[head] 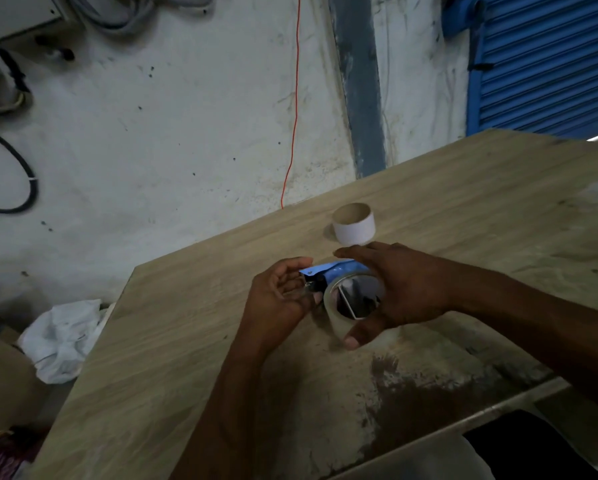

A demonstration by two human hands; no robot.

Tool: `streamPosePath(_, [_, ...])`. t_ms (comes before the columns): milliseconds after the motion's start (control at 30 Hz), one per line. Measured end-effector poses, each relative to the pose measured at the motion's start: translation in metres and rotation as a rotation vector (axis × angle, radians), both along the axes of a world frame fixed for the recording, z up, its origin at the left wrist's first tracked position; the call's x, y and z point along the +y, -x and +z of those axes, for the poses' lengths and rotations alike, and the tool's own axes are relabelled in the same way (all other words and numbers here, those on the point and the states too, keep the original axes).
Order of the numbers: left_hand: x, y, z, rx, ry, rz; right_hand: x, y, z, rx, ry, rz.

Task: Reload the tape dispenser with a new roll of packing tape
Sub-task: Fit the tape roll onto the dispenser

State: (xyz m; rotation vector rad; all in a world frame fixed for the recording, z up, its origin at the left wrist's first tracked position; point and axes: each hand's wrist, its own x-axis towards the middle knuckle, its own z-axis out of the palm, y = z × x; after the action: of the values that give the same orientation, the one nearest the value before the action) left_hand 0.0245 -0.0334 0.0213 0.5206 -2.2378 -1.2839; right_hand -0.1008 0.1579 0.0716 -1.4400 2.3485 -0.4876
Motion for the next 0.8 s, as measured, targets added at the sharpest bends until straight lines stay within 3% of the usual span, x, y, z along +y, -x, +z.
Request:
streamPosePath(233, [0.009,0.002,-0.008,0.097,-0.071,0.058,0.000,0.004,-0.005,0.061,0.096,-0.048])
streamPosePath(400, [0.004,0.000,-0.014,0.139,-0.227,0.150,0.000,0.012,-0.009,0.026,0.139,-0.032])
streamPosePath(800, [0.002,-0.002,-0.018,0.169,-0.181,0.096,0.011,0.034,-0.018,-0.061,0.261,0.020])
